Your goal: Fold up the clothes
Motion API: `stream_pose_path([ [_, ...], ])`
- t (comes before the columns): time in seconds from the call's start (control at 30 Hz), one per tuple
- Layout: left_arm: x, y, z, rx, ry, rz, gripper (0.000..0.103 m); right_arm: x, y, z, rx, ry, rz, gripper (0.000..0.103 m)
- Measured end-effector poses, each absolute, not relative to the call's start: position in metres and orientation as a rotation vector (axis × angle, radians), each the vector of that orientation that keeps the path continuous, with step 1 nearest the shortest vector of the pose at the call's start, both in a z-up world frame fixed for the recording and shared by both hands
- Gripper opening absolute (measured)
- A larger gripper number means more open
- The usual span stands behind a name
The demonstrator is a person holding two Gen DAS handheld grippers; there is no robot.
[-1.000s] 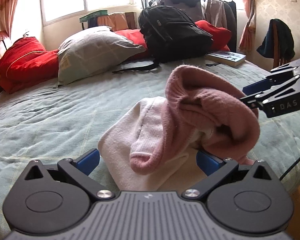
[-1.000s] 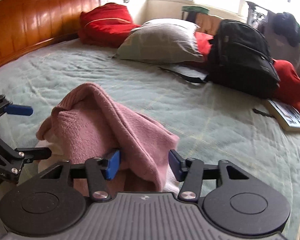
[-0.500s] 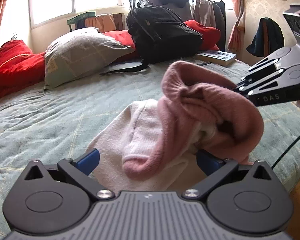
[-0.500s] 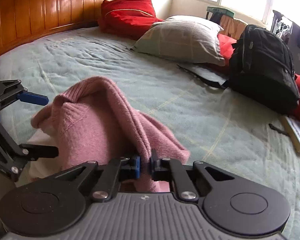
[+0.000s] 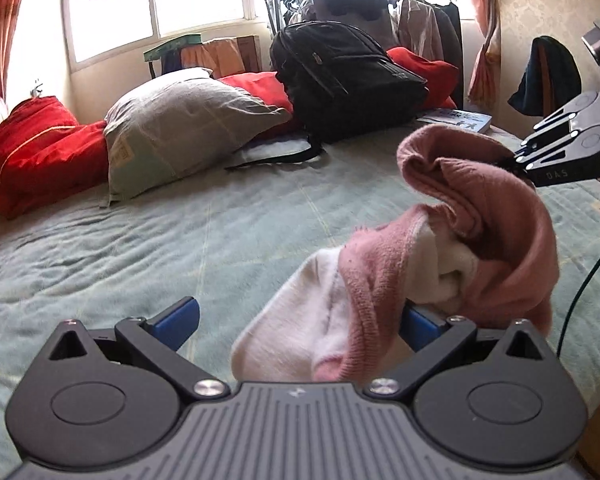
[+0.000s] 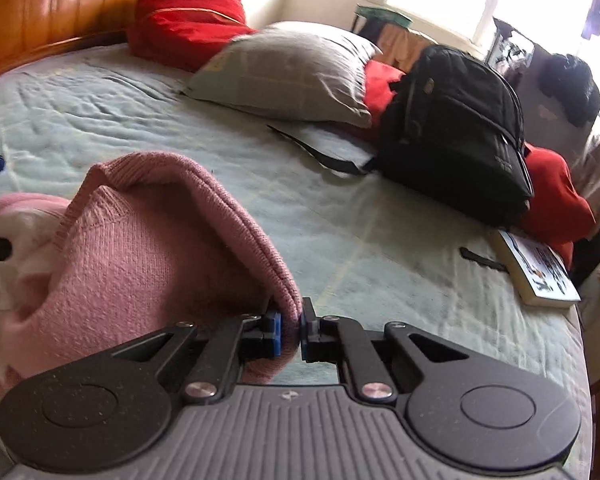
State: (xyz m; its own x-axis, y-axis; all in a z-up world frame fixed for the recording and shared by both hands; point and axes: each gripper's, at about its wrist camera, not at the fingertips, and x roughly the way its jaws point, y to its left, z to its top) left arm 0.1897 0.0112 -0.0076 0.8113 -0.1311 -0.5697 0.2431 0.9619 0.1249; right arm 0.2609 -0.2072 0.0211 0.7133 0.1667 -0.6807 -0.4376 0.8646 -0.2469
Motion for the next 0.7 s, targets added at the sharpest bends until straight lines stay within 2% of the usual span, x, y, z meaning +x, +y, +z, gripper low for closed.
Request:
stream_pose_path([
  [0.7,0.302,0.022,-0.008,0.324,0.583,-0.043,0.103,0.381,-0.226,0.001,-0.334,0.778,0.123,0.011],
])
